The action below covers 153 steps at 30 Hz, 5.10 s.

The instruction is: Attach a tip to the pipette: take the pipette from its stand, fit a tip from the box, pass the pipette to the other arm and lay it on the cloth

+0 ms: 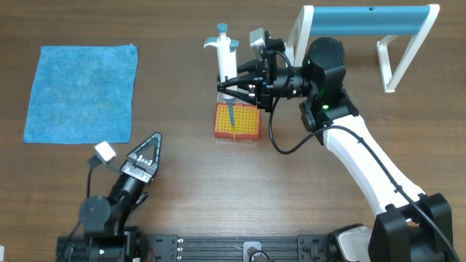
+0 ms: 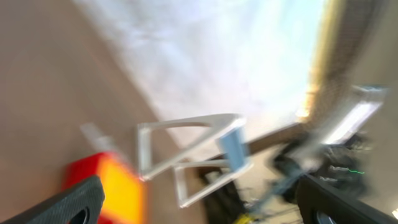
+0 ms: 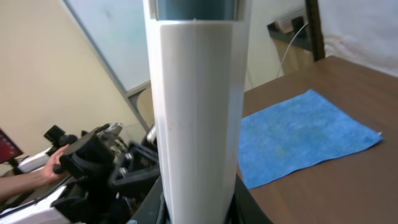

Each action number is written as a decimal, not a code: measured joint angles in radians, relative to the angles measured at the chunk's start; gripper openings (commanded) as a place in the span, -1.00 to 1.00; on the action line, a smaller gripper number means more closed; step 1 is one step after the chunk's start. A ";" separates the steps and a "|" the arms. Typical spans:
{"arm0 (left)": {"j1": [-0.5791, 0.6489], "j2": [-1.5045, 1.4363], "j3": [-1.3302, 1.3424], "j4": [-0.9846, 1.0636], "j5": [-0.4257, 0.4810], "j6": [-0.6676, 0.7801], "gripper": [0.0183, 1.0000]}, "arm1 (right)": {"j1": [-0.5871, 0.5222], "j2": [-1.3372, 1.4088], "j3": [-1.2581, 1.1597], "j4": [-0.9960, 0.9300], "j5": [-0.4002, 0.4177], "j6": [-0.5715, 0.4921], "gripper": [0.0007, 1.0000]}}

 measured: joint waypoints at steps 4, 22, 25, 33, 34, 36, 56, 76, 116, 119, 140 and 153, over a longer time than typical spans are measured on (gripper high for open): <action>0.000 0.000 0.002 0.272 0.054 -0.066 1.00 | 0.000 0.000 0.000 0.000 -0.042 0.035 -0.85; -0.008 1.025 0.721 0.356 0.575 0.314 0.88 | 0.001 0.000 0.005 0.002 -0.148 0.148 -0.85; -0.067 1.238 0.906 0.420 0.666 0.344 0.78 | 0.004 -0.001 0.005 0.003 -0.153 0.156 -0.85; -0.233 1.450 1.035 0.511 0.771 0.367 0.71 | 0.008 0.000 0.005 0.003 -0.145 0.189 -0.85; -0.239 1.452 1.035 0.520 0.776 0.367 0.62 | 0.008 0.000 0.005 0.003 -0.144 0.191 -0.85; -0.249 1.452 1.039 0.537 0.781 0.368 0.56 | 0.008 -0.001 0.005 0.003 -0.139 0.196 -0.85; -0.288 1.452 1.041 0.555 0.780 0.404 -0.98 | 0.009 -0.002 0.007 0.010 -0.107 0.222 0.59; -0.163 1.455 1.062 0.122 0.664 0.548 -0.98 | -0.367 -0.002 0.008 0.231 -0.255 0.235 0.62; 0.239 2.004 2.135 -1.674 -0.385 1.338 -0.98 | -0.601 -0.900 0.003 -1.332 0.725 -0.586 0.95; 0.285 2.035 2.137 -1.660 -0.411 1.369 -0.98 | -0.601 -0.912 0.000 -1.274 0.782 -0.587 0.95; 0.167 2.282 2.144 -1.379 -0.521 1.496 -0.98 | -0.600 -1.490 -0.633 -0.885 1.059 -0.482 0.95; 0.191 2.388 2.144 -1.244 -0.488 1.521 -0.98 | -0.600 -1.493 -0.979 -0.616 1.057 -0.438 0.95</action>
